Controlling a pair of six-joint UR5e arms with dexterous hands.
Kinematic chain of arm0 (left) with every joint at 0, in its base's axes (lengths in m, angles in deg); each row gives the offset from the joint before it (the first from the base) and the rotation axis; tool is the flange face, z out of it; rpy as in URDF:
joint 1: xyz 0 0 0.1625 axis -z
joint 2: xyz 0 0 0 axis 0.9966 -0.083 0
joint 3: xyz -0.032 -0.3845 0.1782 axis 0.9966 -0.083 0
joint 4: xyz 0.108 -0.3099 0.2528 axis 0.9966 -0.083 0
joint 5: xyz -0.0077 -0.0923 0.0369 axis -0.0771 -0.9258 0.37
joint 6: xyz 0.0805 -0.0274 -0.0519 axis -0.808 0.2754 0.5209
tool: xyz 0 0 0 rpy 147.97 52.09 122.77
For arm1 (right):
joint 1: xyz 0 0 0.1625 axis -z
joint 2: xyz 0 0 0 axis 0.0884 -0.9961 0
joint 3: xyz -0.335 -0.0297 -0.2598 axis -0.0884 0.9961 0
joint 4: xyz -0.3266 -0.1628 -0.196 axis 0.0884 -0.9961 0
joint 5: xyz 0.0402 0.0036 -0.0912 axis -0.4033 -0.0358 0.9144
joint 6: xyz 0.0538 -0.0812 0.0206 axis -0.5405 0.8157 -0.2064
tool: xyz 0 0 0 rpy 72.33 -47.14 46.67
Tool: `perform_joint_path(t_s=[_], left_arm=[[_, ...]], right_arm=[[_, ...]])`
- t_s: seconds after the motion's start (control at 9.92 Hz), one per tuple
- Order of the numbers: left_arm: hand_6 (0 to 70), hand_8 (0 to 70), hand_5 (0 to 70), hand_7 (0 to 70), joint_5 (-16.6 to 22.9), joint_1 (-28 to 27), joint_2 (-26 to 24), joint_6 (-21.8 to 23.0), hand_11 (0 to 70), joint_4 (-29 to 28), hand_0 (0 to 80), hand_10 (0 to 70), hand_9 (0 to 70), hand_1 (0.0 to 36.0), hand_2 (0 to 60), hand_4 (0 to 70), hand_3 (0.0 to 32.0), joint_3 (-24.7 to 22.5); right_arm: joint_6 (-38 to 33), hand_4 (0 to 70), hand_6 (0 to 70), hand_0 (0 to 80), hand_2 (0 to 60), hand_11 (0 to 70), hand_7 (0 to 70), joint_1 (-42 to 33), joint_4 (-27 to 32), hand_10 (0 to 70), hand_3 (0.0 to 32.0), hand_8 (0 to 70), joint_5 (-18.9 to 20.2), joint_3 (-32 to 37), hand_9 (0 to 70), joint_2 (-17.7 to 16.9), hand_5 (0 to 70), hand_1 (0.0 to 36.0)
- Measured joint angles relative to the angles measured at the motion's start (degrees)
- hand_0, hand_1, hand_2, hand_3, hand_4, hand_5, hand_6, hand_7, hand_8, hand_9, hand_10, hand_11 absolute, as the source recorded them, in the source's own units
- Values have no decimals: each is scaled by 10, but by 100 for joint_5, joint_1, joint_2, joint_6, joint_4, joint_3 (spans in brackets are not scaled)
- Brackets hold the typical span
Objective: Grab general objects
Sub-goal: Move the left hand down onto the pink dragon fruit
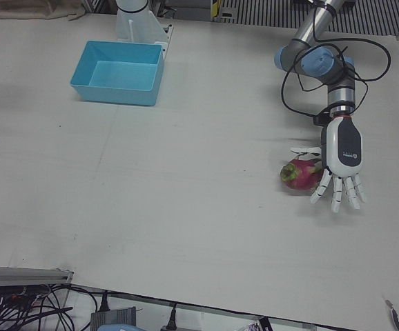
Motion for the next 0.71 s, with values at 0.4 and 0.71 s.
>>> perform_joint_path(t_s=[0.4, 0.71], left_arm=[[0, 0, 188, 142, -183, -347, -2, 2, 0, 49, 561, 0, 14, 179, 0, 0, 212, 14], [0, 0, 187, 130, -460, -649, -16, 9, 1, 160, 555, 0, 12, 175, 0, 0, 178, 17]], right_arm=[[0, 0, 0, 0, 0, 0, 0, 2, 0, 0, 0, 0, 0, 2, 0, 0, 0, 0], [0, 0, 0, 0, 0, 0, 0, 4, 0, 0, 0, 0, 0, 2, 0, 0, 0, 0]])
